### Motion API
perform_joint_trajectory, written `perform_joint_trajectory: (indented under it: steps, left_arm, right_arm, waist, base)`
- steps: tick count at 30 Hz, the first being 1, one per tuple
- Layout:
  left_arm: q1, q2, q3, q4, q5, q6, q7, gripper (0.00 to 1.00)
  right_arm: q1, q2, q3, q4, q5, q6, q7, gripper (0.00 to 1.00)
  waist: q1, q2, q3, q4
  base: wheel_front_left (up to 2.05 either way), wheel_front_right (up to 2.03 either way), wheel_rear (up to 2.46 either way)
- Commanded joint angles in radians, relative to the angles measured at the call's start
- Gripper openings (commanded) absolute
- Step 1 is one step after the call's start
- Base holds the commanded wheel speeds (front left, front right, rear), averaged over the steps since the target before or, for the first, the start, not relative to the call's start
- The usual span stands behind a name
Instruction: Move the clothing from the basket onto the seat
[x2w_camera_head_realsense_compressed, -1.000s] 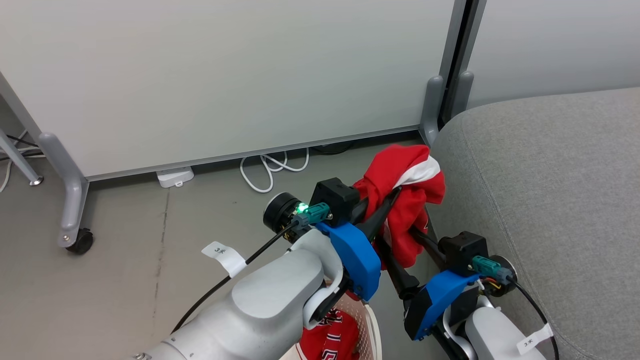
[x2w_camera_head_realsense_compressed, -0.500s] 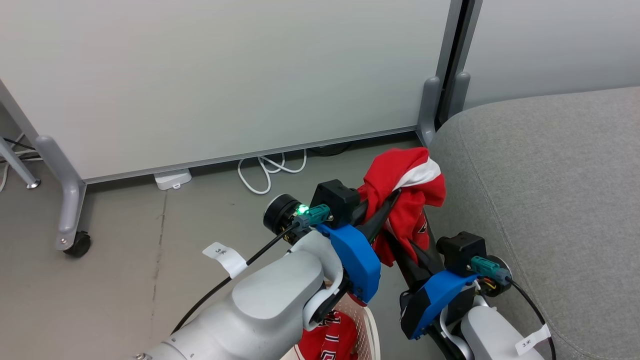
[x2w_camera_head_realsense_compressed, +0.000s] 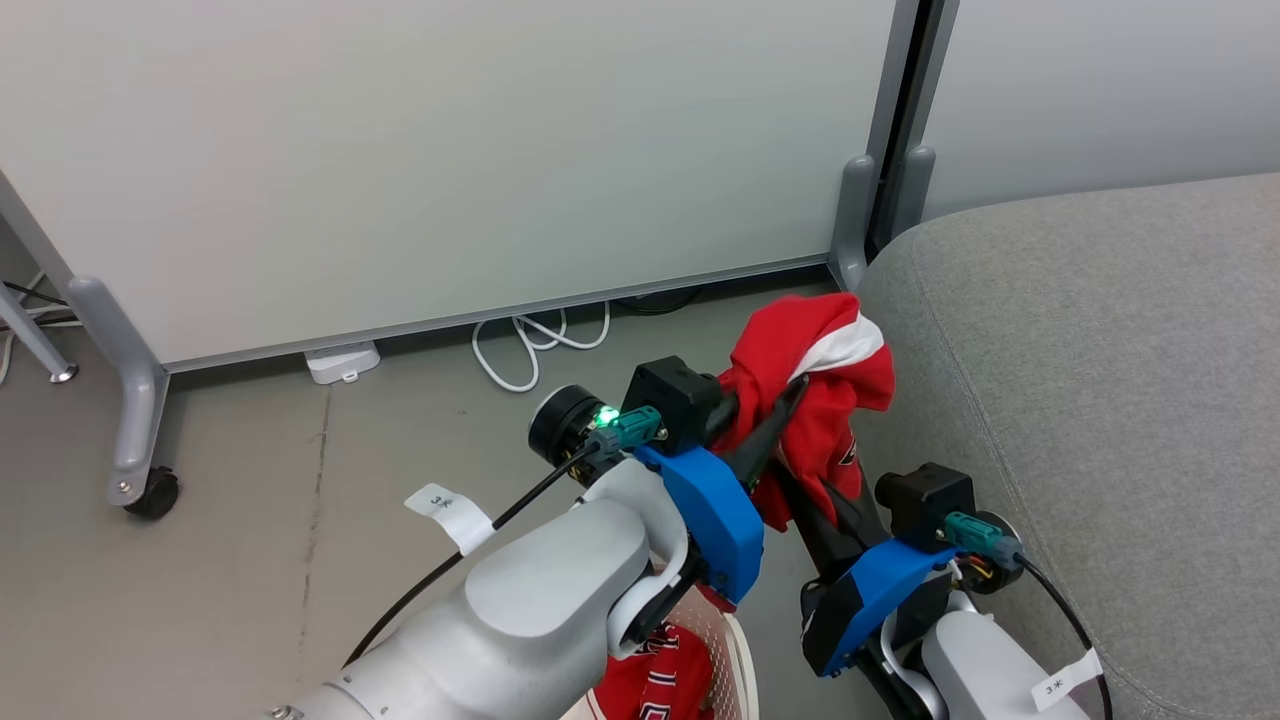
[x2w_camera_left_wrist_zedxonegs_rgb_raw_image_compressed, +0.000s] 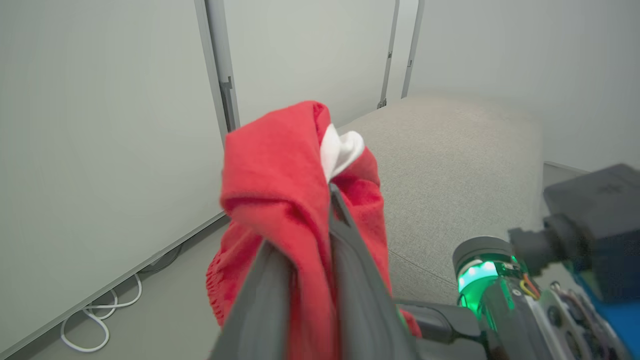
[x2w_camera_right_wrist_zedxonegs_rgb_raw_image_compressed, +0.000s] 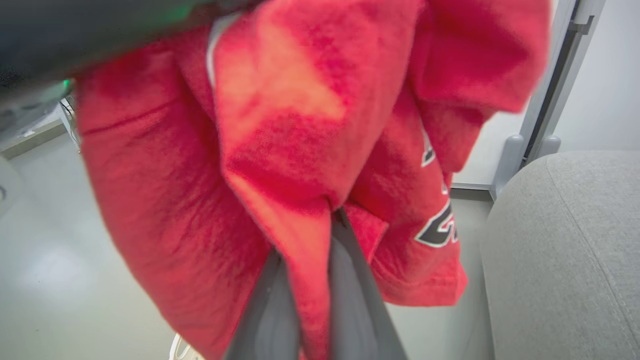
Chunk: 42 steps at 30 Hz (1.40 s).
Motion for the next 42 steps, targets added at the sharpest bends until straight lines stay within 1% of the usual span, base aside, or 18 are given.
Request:
perform_joint_trajectory:
  steps: [1,13,18,22,29,34,42]
  left_arm:
    - [-0.008,0.0,0.009,-0.003,0.003,-0.001,-0.005,1.0]
    - [0.016,0.0,0.038,-0.005,0.033,-0.004,-0.005,1.0]
    - [0.037,0.0,0.078,-0.016,0.059,0.002,-0.005,1.0]
    - [0.076,0.008,0.138,-0.034,0.108,0.007,-0.005,1.0]
    - [0.187,0.058,0.267,-0.119,0.229,0.009,-0.005,1.0]
    - [0.296,0.094,0.377,-0.201,0.334,0.012,-0.005,1.0]
    - [0.497,0.142,0.566,-0.316,0.485,0.003,-0.005,1.0]
  right_arm:
    - [-0.013,-0.002,0.001,0.005,0.002,0.001,-0.005,0.0]
    - [-0.018,-0.002,-0.001,0.012,0.007,0.001,-0.015,0.0]
    - [-0.018,-0.002,-0.007,0.012,0.006,0.001,-0.018,0.0]
    - [-0.015,-0.002,-0.015,0.006,-0.001,0.001,-0.019,0.0]
    - [-0.006,-0.002,-0.034,-0.011,-0.013,0.001,-0.023,0.0]
    - [0.0,-0.002,-0.043,-0.024,-0.017,0.001,-0.022,0.0]
    - [0.007,-0.002,-0.037,-0.044,-0.016,0.001,-0.018,0.0]
  waist:
    - [0.0,0.0,0.0,0.0]
    - [0.0,0.0,-0.007,0.004]
    - [0.0,0.0,-0.007,0.007]
    - [0.0,0.0,-0.005,0.011]
    - [0.0,0.0,0.0,0.017]
    - [0.0,0.0,0.004,0.02]
    - [0.0,0.0,0.01,0.01]
  base:
    - [0.0,0.0,0.0]
    - [0.0,0.0,0.0]
    - [0.0,0.0,0.0]
    - [0.0,0.0,0.0]
    - [0.0,0.0,0.0]
    - [0.0,0.0,0.0]
    - [0.0,0.0,0.0]
